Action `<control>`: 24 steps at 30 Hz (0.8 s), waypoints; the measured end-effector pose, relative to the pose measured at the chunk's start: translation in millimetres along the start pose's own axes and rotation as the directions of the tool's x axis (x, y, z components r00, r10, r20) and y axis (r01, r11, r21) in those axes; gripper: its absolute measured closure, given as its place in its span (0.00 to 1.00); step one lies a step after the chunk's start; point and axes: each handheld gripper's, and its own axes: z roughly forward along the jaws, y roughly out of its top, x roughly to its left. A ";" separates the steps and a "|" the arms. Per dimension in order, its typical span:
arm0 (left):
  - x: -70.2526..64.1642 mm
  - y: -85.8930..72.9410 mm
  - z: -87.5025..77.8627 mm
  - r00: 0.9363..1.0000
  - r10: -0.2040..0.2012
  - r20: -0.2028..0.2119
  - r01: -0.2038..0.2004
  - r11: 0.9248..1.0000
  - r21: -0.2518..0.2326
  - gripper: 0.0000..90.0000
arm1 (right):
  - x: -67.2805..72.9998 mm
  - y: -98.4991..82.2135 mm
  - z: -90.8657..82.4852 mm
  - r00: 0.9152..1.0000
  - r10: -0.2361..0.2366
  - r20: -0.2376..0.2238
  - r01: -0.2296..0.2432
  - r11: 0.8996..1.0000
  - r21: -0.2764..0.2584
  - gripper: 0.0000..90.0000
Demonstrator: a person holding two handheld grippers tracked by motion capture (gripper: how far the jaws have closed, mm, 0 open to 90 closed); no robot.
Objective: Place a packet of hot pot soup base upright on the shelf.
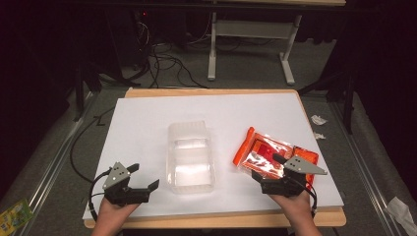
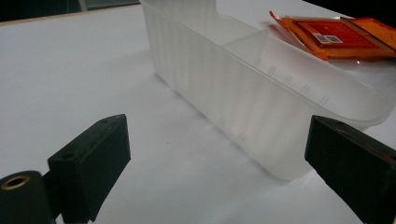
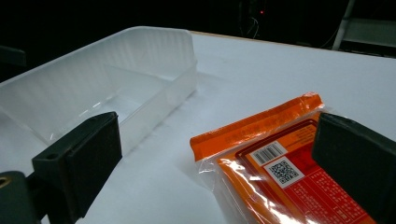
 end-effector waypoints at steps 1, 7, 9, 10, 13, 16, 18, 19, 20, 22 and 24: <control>0.0 0.0 0.0 1.000 0.000 0.000 0.000 1.000 0.000 0.09 | 0.0 0.0 0.0 1.000 0.000 0.000 0.000 1.000 0.000 0.02; 0.1 -0.2 1.2 1.000 0.002 0.004 -0.002 1.000 0.003 0.09 | -8.4 -3.8 -5.2 1.000 0.029 0.011 -0.029 1.000 -0.007 0.02; 0.4 -0.3 0.9 1.000 0.003 0.004 -0.003 1.000 0.005 0.09 | -9.4 -3.8 -5.6 1.000 0.027 0.013 -0.027 1.000 -0.010 0.03; 0.3 -0.4 1.0 1.000 -0.002 0.002 0.002 1.000 0.000 0.09 | -9.5 -3.7 -5.8 1.000 0.027 0.013 -0.027 1.000 -0.012 0.03; 1.0 -0.7 0.4 1.000 0.001 0.005 -0.001 1.000 0.003 0.09 | -8.7 -3.8 -6.5 0.999 0.034 0.013 -0.034 0.999 -0.011 0.03; 0.7 -0.5 0.6 1.000 0.001 0.004 -0.001 1.000 0.002 0.09 | -8.1 -4.2 -7.8 0.999 0.032 0.014 -0.032 0.999 -0.018 0.03; 0.7 -0.3 0.7 1.000 0.001 0.005 -0.001 1.000 0.002 0.10 | -7.9 -3.9 -9.7 0.999 0.034 0.017 -0.034 0.999 -0.019 0.03; 0.6 -0.2 0.7 1.000 0.001 0.006 -0.002 1.000 0.003 0.10 | -8.2 -3.9 -10.7 0.999 0.032 0.021 -0.032 0.999 -0.022 0.03; 0.6 0.0 0.5 1.000 0.002 0.007 -0.002 1.000 0.003 0.10 | -8.8 -3.7 -11.8 0.999 0.032 0.024 -0.032 0.999 -0.025 0.03; 0.2 0.5 0.1 1.000 0.006 0.006 -0.006 1.000 0.004 0.10 | -9.8 -3.6 -14.8 0.998 0.043 0.037 -0.042 0.999 -0.028 0.03; 0.2 1.2 -0.4 1.000 0.011 0.008 -0.011 1.000 0.005 0.10 | -12.4 -3.4 -18.2 0.998 0.045 0.045 -0.044 0.998 -0.035 0.02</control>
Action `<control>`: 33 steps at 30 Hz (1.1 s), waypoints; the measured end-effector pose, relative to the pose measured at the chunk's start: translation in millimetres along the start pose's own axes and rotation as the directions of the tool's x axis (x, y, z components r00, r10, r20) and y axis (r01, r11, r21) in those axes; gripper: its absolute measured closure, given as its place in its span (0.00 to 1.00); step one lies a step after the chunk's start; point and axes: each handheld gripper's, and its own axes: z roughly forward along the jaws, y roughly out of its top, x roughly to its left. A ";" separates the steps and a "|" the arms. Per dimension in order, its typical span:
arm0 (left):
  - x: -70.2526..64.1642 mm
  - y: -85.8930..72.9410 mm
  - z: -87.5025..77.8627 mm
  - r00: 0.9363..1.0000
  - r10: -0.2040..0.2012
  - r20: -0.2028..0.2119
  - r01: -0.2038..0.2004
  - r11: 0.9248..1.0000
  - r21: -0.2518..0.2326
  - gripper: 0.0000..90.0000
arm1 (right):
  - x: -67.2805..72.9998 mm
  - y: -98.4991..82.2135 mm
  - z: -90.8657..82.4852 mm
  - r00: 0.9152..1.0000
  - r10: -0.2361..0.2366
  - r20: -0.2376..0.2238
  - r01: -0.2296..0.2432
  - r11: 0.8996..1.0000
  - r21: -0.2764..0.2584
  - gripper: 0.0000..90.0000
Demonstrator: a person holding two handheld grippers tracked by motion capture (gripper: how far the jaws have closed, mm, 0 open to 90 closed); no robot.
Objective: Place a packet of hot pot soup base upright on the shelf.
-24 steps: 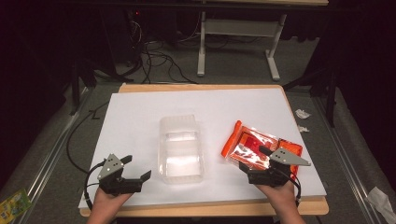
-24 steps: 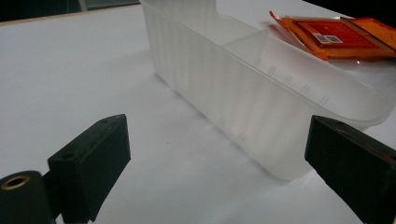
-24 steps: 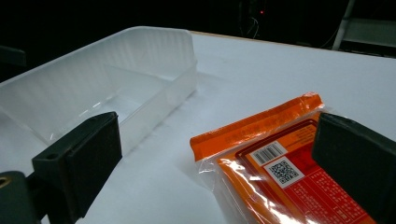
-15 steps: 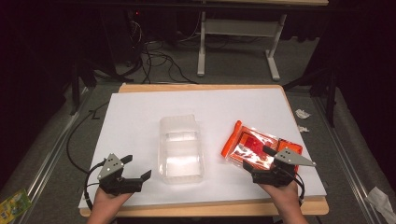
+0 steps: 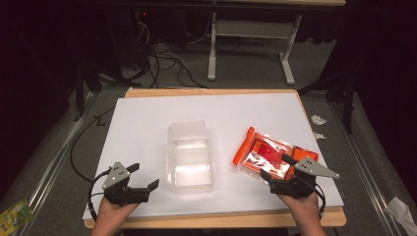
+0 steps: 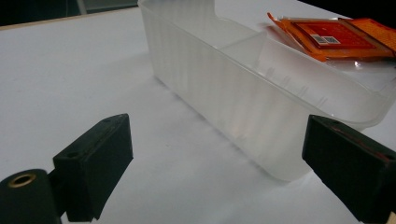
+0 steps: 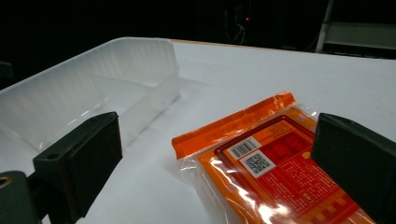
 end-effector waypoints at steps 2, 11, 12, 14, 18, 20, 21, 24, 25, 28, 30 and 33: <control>-0.4 1.0 0.0 1.000 0.000 0.003 0.000 1.000 -0.004 0.11 | -2.6 0.0 -4.5 1.000 0.007 0.015 -0.006 1.000 -0.005 0.02; 1.0 6.0 5.8 1.000 -0.004 0.008 0.005 1.000 -0.007 0.13 | -21.0 -7.6 -28.7 0.993 0.064 0.103 -0.063 0.998 -0.009 0.03; 1.0 6.5 6.5 1.000 -0.008 0.009 0.008 1.000 -0.013 0.13 | -23.2 -8.7 -31.2 0.991 0.065 0.115 -0.064 0.998 -0.011 0.03; 1.5 7.4 7.5 1.000 -0.008 0.007 0.009 1.000 -0.015 0.14 | -26.6 -10.9 -35.4 0.988 0.075 0.135 -0.074 0.997 -0.010 0.03; 2.3 9.5 10.3 1.000 -0.006 0.009 0.006 1.000 -0.015 0.14 | -33.2 -15.6 -41.8 0.979 0.100 0.180 -0.101 0.995 -0.003 0.03; 2.0 10.7 12.2 1.000 -0.001 0.010 0.001 1.000 -0.013 0.15 | -36.8 -18.9 -43.8 0.974 0.109 0.199 -0.112 0.994 0.003 0.03; 1.5 11.4 13.2 1.000 0.001 0.012 -0.001 1.000 -0.012 0.15 | -38.4 -20.7 -44.6 0.970 0.115 0.212 -0.119 0.993 0.010 0.03; 0.8 12.9 16.4 1.000 0.004 0.016 -0.004 1.000 -0.016 0.15 | -44.5 -27.3 -46.1 0.959 0.120 0.258 -0.135 0.990 0.041 0.03; 0.7 13.5 16.9 1.000 0.007 0.016 -0.007 1.000 -0.015 0.15 | -46.4 -29.3 -46.9 0.955 0.118 0.273 -0.137 0.989 0.053 0.03; 0.7 15.0 17.6 1.000 0.008 0.017 -0.007 1.000 -0.021 0.15 | -53.5 -35.7 -47.6 0.945 0.128 0.300 -0.157 0.985 0.074 0.03; 0.7 15.4 18.1 1.000 0.007 0.019 -0.007 1.000 -0.023 0.15 | -59.1 -40.6 -48.1 0.935 0.157 0.317 -0.192 0.978 0.083 0.03; 0.3 16.0 18.9 1.000 0.008 0.022 -0.008 1.000 -0.025 0.16 | -65.5 -47.0 -48.1 0.925 0.189 0.331 -0.233 0.968 0.098 0.03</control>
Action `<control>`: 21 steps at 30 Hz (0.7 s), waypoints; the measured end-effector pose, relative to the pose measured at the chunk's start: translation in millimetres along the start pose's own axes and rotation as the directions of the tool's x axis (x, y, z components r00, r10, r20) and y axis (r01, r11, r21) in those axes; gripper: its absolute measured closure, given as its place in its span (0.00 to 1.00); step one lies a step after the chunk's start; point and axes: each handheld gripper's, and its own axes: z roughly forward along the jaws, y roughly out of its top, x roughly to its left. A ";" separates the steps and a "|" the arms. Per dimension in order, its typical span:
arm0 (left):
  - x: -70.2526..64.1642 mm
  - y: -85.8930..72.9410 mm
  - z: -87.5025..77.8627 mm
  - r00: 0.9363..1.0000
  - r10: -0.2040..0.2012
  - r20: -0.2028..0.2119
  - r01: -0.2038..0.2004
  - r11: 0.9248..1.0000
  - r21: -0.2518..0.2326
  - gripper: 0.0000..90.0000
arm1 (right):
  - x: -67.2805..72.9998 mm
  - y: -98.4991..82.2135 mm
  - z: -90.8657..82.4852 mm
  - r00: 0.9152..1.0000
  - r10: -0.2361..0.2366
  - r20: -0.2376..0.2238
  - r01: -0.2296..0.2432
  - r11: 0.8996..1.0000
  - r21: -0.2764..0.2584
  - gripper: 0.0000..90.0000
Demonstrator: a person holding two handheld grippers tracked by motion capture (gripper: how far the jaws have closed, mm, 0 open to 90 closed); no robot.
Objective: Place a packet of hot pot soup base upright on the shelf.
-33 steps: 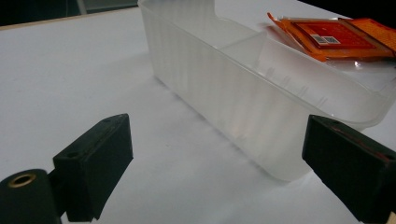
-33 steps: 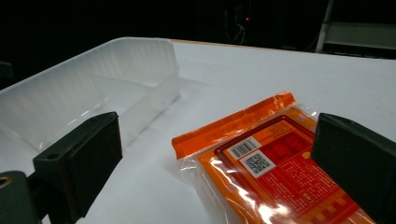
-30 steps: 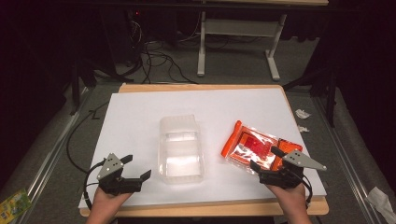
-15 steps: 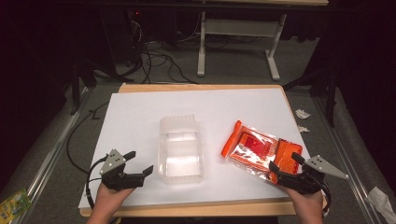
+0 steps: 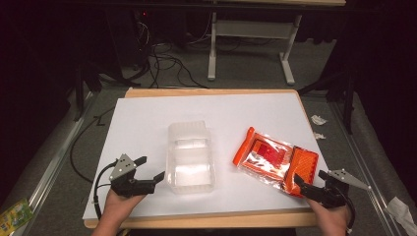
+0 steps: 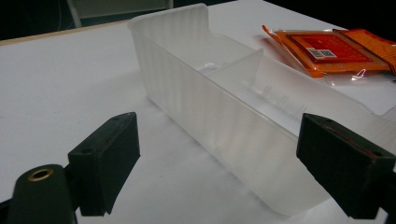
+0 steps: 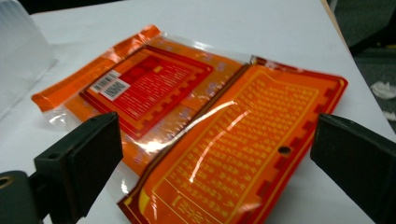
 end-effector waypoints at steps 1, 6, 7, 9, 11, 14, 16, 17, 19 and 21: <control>-0.3 0.3 0.3 1.000 0.001 0.001 -0.001 1.000 0.000 0.16 | -2.5 -2.0 1.2 1.000 0.013 0.001 -0.013 1.000 0.012 0.03; -2.0 1.6 2.0 1.000 0.011 0.007 -0.011 1.000 0.001 0.16 | -13.8 -10.8 6.6 0.998 0.069 -0.004 -0.069 0.996 0.055 0.04; -2.3 1.7 2.5 1.000 0.013 0.007 -0.013 1.000 0.001 0.16 | -15.4 -12.0 7.5 0.997 0.074 -0.010 -0.073 0.995 0.061 0.05; -2.6 1.8 3.5 1.000 0.017 0.009 -0.017 1.000 0.004 0.16 | -16.9 -14.5 9.5 0.995 0.096 -0.022 -0.094 0.993 0.077 0.06; -2.8 2.0 4.1 1.000 0.018 0.011 -0.018 1.000 0.005 0.16 | -17.6 -16.3 10.8 0.992 0.119 -0.032 -0.115 0.990 0.087 0.07; -3.0 2.3 4.2 1.000 0.020 0.013 -0.020 1.000 0.006 0.16 | -19.5 -19.2 12.8 0.986 0.157 -0.052 -0.151 0.983 0.100 0.10; -2.7 2.3 4.5 1.000 0.020 0.013 -0.020 1.000 0.005 0.16 | -20.2 -20.3 12.9 0.983 0.171 -0.071 -0.163 0.981 0.105 0.14; -2.8 2.3 4.7 1.000 0.017 0.013 -0.018 1.000 0.003 0.16 | -20.4 -20.7 12.9 0.981 0.176 -0.079 -0.167 0.980 0.105 0.17; -2.8 2.3 4.6 1.000 0.018 0.013 -0.018 1.000 0.002 0.16 | -19.8 -21.0 12.9 0.977 0.184 -0.107 -0.172 0.979 0.108 0.22; -2.8 2.3 4.5 1.000 0.019 0.013 -0.019 1.000 0.003 0.16 | -15.7 -20.4 12.4 0.979 0.160 -0.123 -0.148 0.984 0.098 0.26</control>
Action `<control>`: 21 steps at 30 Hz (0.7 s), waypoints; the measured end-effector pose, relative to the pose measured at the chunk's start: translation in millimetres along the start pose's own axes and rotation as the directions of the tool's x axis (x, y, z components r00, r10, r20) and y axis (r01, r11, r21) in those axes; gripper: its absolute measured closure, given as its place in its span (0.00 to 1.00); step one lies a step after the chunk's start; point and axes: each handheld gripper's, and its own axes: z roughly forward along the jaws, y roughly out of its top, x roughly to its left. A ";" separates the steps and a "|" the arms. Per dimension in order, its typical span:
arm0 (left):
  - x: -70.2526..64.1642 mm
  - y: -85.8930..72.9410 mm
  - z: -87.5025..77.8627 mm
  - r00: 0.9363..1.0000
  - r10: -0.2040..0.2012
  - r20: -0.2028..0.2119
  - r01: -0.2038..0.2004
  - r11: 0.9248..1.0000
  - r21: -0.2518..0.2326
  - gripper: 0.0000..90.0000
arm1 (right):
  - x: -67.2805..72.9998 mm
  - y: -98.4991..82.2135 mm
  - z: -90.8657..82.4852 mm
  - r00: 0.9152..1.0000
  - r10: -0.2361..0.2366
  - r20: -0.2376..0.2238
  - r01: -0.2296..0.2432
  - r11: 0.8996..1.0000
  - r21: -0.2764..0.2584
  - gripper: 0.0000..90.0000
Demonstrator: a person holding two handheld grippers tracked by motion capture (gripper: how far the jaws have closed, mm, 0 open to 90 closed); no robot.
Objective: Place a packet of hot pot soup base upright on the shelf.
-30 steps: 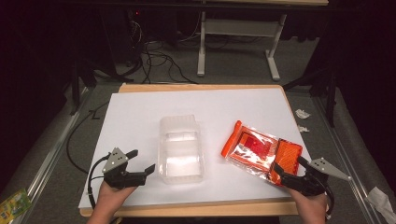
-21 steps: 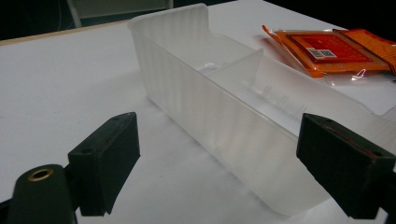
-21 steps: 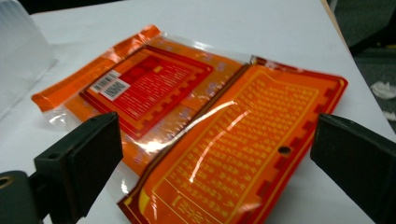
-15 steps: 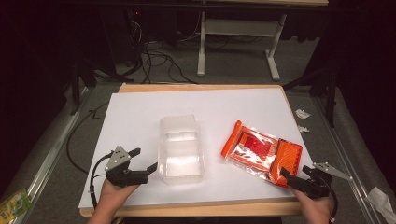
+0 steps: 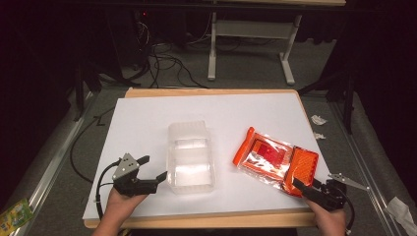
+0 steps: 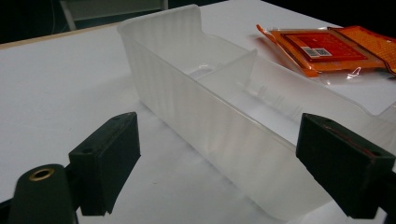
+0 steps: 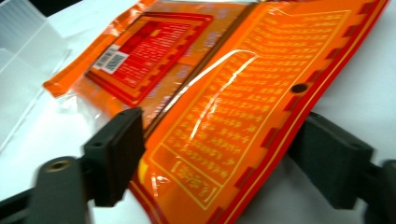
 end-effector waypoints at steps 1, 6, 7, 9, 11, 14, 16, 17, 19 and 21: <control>0.2 0.0 -0.3 1.000 0.003 0.001 -0.003 1.000 0.003 0.16 | 1.5 0.2 0.4 1.000 -0.013 -0.003 0.013 1.000 -0.003 0.27; 0.0 -0.2 -0.2 1.000 0.004 0.001 -0.004 1.000 0.005 0.16 | 17.5 -0.8 4.1 0.997 -0.075 -0.031 0.075 0.997 -0.006 0.38; 0.0 -0.3 -0.2 1.000 0.005 0.001 -0.005 1.000 0.006 0.16 | 19.5 -1.5 5.9 0.996 -0.081 -0.036 0.081 0.997 0.003 0.39; -0.2 -0.3 -0.3 1.000 0.005 0.001 -0.005 1.000 0.006 0.16 | 24.8 -4.3 11.0 0.996 -0.081 -0.041 0.082 0.996 0.026 0.44; -0.3 -0.3 -0.4 1.000 0.006 0.001 -0.006 1.000 0.005 0.16 | 26.6 -5.5 13.2 0.995 -0.089 -0.037 0.090 0.996 0.023 0.49; -0.2 -0.5 -0.3 1.000 0.008 0.001 -0.008 1.000 0.007 0.16 | 26.9 -6.4 12.5 0.997 -0.061 -0.051 0.062 0.998 0.010 0.57; -0.2 -0.5 -0.4 1.000 0.007 0.002 -0.007 1.000 0.007 0.16 | 26.8 -6.8 12.3 0.997 -0.059 -0.050 0.060 0.998 0.004 0.63; -0.2 -0.5 -0.4 1.000 0.007 0.002 -0.007 1.000 0.007 0.16 | 26.8 -6.8 12.1 0.997 -0.058 -0.043 0.059 0.998 0.002 0.66; -0.3 -0.6 -0.5 1.000 0.008 0.002 -0.008 1.000 0.007 0.16 | 26.9 -6.9 12.2 0.998 -0.051 -0.027 0.051 0.999 0.000 0.75; -0.4 -0.6 -0.6 1.000 0.008 0.003 -0.008 1.000 0.006 0.16 | 26.1 -6.6 11.5 0.998 -0.058 -0.016 0.058 0.998 -0.002 0.82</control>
